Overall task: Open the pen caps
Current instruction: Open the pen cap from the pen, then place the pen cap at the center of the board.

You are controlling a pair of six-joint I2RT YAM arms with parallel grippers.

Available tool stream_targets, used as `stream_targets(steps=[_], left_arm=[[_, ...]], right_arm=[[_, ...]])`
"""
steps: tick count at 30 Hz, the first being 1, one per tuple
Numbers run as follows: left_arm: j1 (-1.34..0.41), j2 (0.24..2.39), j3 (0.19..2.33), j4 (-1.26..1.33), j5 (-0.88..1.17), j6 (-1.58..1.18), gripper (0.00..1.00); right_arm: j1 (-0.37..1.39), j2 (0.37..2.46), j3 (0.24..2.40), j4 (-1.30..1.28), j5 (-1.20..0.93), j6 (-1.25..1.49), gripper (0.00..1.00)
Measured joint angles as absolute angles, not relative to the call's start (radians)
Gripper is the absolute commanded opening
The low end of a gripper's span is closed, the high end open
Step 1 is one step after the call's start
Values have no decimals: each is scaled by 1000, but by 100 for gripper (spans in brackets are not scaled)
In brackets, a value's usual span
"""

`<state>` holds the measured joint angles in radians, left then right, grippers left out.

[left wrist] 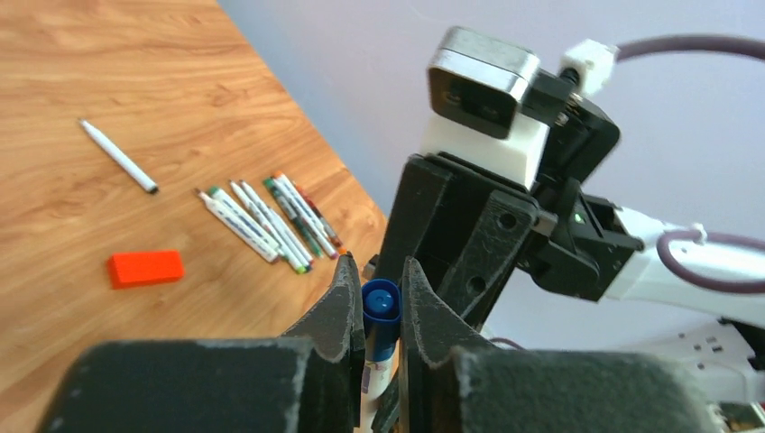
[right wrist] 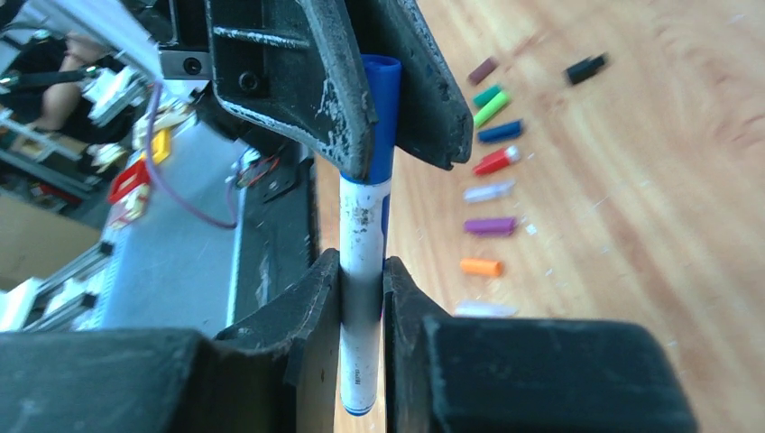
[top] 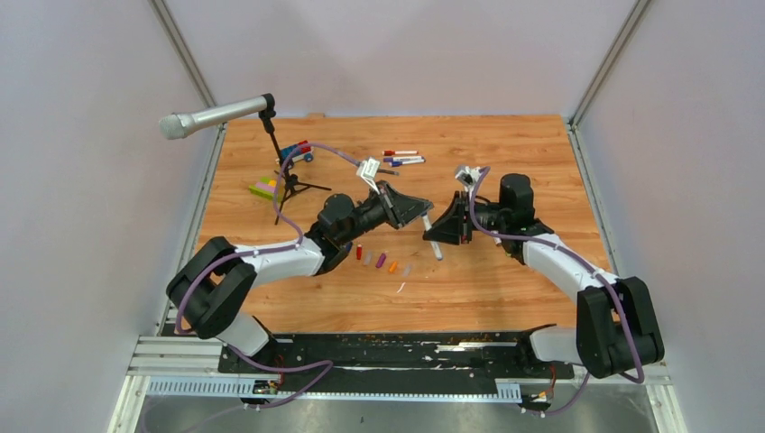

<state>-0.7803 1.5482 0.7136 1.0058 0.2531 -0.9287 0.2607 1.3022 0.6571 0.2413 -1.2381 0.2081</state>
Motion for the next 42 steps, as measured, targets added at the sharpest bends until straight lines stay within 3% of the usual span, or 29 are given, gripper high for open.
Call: stream_targets(steps=[4,10,20,33,42], left_arm=[[-721,1520,818,834,265,-913,0],[-535,1477,1013,831,88,-870,0],[-554,1421,998,788,119,-814,0],[-554,1221,838,411,174,-674,0],[-554,1202,763,178,133,-615,1]], right_arm=[[273,1308,704,289,-1155,201,0],[293,1313,657,187,-1235,163,0],[286,1314,672,25,-1251,4,0],[157,1278,735,-221,-1234,-261,0],[76,1254,741,-273,-1204,-324,0]])
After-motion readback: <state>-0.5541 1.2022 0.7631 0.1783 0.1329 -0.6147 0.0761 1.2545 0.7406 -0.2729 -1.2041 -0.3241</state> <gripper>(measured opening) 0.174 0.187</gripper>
